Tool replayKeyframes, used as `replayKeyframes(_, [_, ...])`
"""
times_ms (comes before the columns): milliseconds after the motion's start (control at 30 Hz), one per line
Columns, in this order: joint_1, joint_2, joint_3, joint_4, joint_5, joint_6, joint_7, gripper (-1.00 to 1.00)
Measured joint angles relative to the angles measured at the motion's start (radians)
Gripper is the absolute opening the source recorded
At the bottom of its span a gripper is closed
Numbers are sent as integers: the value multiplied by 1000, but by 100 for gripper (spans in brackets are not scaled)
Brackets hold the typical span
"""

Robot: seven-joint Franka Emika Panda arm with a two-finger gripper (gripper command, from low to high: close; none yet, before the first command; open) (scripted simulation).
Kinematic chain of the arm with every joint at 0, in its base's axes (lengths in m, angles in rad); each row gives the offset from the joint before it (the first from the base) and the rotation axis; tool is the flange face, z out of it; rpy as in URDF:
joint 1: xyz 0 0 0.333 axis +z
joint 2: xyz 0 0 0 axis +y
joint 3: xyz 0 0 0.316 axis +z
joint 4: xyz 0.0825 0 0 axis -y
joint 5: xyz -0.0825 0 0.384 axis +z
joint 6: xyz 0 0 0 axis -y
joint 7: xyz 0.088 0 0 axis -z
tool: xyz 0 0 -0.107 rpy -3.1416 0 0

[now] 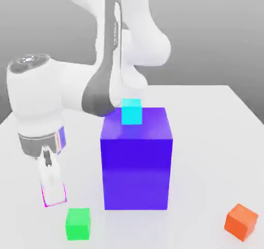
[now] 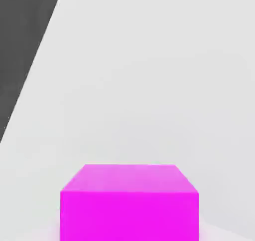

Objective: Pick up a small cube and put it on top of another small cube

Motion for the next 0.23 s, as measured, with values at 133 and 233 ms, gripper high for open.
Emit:
replayKeyframes(133, [11,118,1,4,-15,114,18,-100])
replayKeyframes(233, [12,137,1,5,-16,132,19,100])
